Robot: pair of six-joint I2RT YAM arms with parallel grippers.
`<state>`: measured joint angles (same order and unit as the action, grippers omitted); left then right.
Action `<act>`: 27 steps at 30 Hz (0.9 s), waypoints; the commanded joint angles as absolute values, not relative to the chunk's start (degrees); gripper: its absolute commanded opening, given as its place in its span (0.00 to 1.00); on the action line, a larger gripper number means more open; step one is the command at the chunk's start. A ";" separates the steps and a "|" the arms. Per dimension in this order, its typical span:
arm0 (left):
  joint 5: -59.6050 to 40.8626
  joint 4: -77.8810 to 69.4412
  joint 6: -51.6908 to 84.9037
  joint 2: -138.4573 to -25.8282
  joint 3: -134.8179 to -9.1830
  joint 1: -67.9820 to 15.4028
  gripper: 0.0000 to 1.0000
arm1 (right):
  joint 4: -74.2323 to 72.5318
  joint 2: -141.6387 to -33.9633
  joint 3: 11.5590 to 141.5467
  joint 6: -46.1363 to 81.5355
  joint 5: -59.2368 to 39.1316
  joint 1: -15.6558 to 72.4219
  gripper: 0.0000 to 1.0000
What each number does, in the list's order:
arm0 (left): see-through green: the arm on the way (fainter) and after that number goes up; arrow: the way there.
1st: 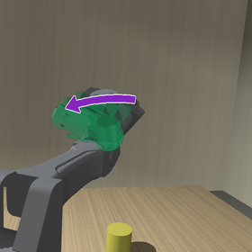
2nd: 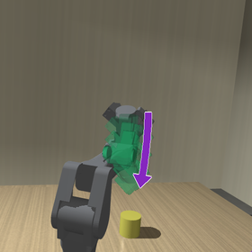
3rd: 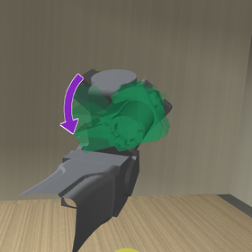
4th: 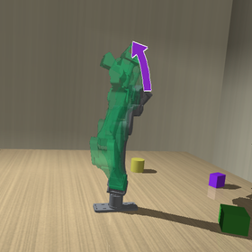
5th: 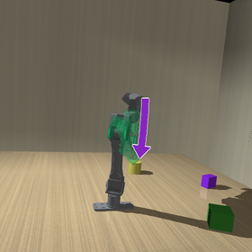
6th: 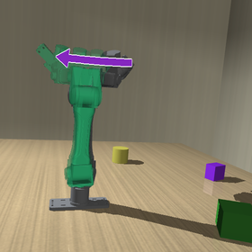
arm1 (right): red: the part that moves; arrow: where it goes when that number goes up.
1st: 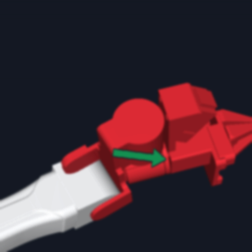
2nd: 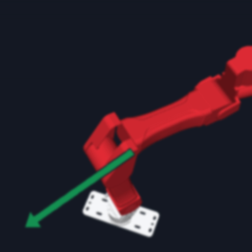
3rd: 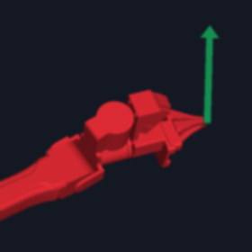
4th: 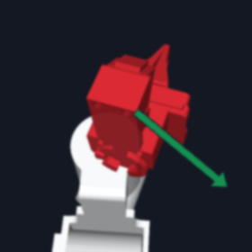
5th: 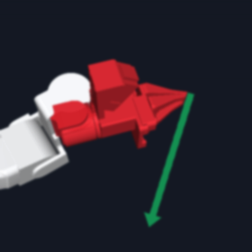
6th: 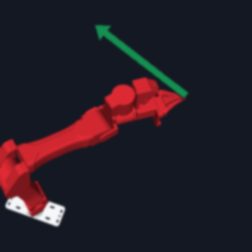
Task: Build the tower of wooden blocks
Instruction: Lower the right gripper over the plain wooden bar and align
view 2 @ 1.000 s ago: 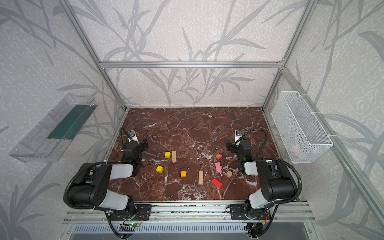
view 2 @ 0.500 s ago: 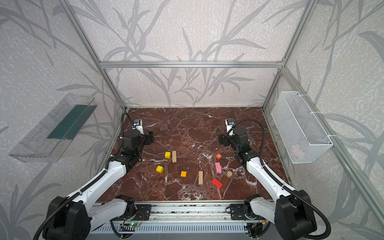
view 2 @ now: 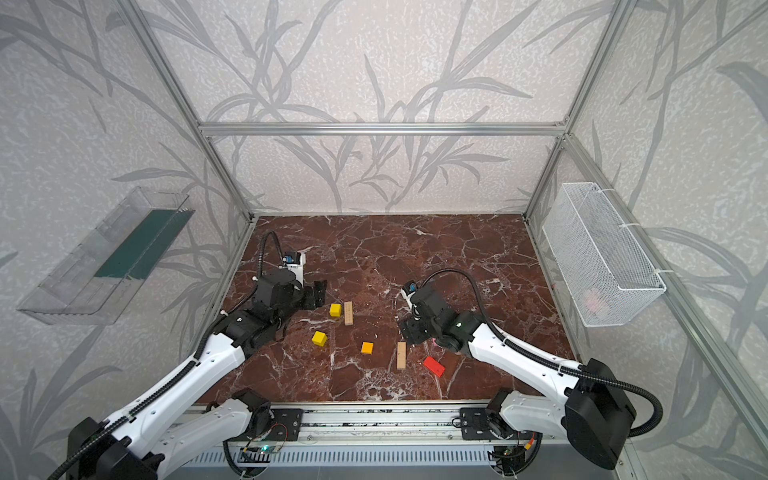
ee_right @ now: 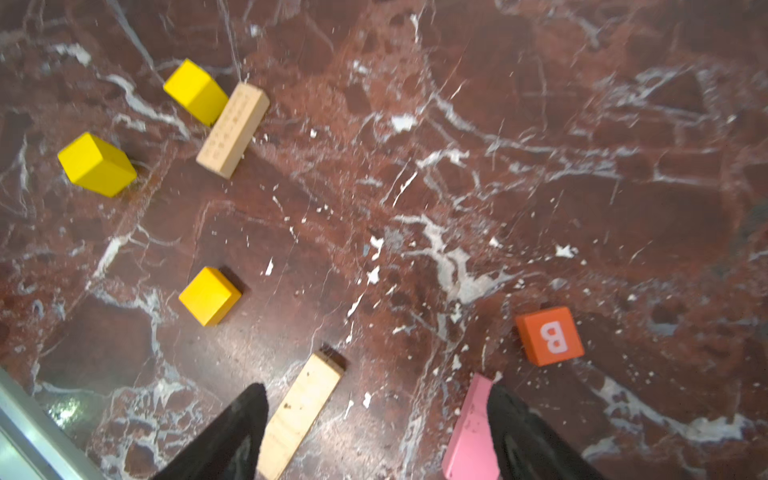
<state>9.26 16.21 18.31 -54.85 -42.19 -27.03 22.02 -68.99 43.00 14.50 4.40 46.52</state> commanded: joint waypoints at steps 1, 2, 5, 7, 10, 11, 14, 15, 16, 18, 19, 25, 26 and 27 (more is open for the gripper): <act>9.33 21.50 21.09 -53.13 -42.71 -28.03 0.79 | 26.49 -69.65 42.76 19.56 5.62 48.95 0.84; 9.41 21.90 21.09 -52.94 -42.67 -28.16 0.79 | 26.47 -69.77 42.43 20.20 5.74 49.55 0.84; 9.83 22.85 21.43 -52.51 -42.56 -28.81 0.78 | 26.35 -70.46 41.53 22.52 5.51 50.51 0.84; 9.80 23.41 21.70 -52.56 -42.46 -29.13 0.78 | 26.56 -71.22 41.14 23.68 5.24 50.87 0.84; 9.51 23.90 21.96 -52.64 -42.40 -29.61 0.78 | 27.08 -72.51 41.24 25.06 4.01 51.19 0.84; 9.58 24.14 21.97 -52.65 -42.39 -29.78 0.78 | 26.82 -73.03 41.09 25.61 3.78 51.43 0.84; 9.68 24.74 21.88 -52.71 -42.61 -30.15 0.78 | 26.19 -74.97 40.96 26.70 2.86 52.09 0.84; 9.74 25.04 21.84 -52.73 -42.69 -30.28 0.78 | 26.08 -75.78 41.04 26.93 2.25 52.35 0.84; 9.85 25.26 21.88 -52.69 -42.76 -30.38 0.78 | 25.87 -76.46 41.36 27.19 1.63 52.60 0.84; 9.82 25.41 21.88 -52.66 -42.85 -30.57 0.77 | 25.71 -77.95 41.79 27.40 0.15 53.05 0.84; 9.87 25.50 21.88 -52.67 -42.89 -30.64 0.77 | 25.84 -78.56 41.99 27.49 -0.35 53.24 0.83; 10.28 25.93 21.88 -52.80 -43.23 -31.18 0.77 | 26.50 -80.90 42.81 28.91 -3.51 54.50 0.84; 10.37 25.98 21.88 -52.82 -43.20 -31.22 0.77 | 26.24 -81.10 42.80 29.21 -4.03 54.81 0.84; 10.46 26.00 21.88 -52.80 -43.17 -31.21 0.77 | 26.03 -81.34 42.81 29.64 -4.67 55.08 0.84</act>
